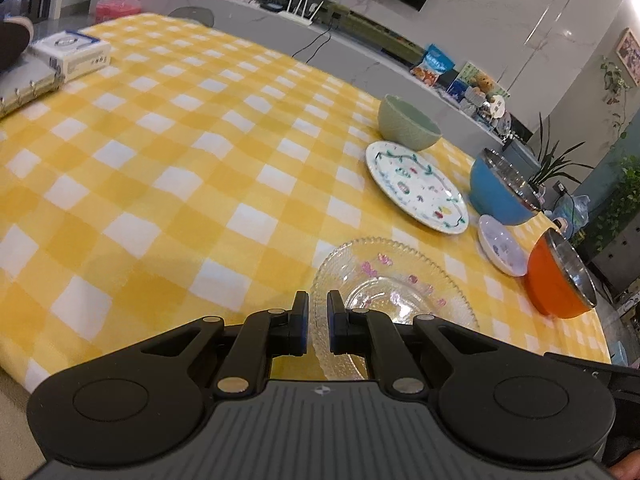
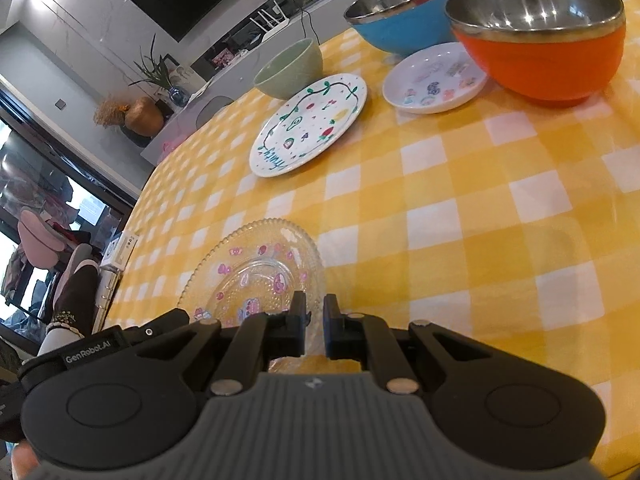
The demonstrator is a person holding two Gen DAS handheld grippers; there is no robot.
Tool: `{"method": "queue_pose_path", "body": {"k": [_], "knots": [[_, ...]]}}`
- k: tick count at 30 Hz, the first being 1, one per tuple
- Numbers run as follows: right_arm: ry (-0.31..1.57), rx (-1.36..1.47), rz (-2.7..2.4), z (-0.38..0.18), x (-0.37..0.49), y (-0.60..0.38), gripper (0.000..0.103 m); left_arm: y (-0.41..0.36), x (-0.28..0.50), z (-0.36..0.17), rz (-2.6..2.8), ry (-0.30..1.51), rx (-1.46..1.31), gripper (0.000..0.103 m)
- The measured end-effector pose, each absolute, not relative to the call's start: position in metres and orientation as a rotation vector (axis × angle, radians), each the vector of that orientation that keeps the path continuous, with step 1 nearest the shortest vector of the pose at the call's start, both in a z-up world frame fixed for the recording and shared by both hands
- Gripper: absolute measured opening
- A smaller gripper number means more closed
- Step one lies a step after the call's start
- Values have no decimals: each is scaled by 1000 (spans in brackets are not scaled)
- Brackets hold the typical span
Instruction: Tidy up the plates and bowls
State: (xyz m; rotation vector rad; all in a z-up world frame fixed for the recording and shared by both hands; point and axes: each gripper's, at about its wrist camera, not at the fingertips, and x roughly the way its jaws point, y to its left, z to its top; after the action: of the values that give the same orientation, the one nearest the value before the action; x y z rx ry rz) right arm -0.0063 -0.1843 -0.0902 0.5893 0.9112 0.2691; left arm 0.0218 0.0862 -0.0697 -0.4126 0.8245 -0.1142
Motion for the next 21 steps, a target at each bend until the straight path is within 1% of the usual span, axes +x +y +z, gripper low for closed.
{"method": "queue_pose_path", "body": {"k": [5, 13, 15, 16, 17, 19, 21], "knots": [[907, 570, 265, -89, -8, -181, 6, 79, 17, -68, -105, 822, -352, 10], [908, 546, 266, -88, -8, -179, 7, 82, 17, -67, -107, 833, -363, 10], [908, 545, 265, -88, -9, -179, 7, 81, 16, -67, -105, 830, -351, 10], [909, 543, 267, -88, -9, -179, 9, 81, 16, -66, -98, 824, -342, 11], [908, 543, 269, -87, -9, -179, 10, 80, 15, -65, -92, 819, -332, 12], [902, 533, 267, -85, -9, -178, 11, 80, 15, -62, -88, 806, -316, 21], [887, 517, 262, -82, -11, -178, 16, 80, 15, -59, -77, 792, -306, 23]]}}
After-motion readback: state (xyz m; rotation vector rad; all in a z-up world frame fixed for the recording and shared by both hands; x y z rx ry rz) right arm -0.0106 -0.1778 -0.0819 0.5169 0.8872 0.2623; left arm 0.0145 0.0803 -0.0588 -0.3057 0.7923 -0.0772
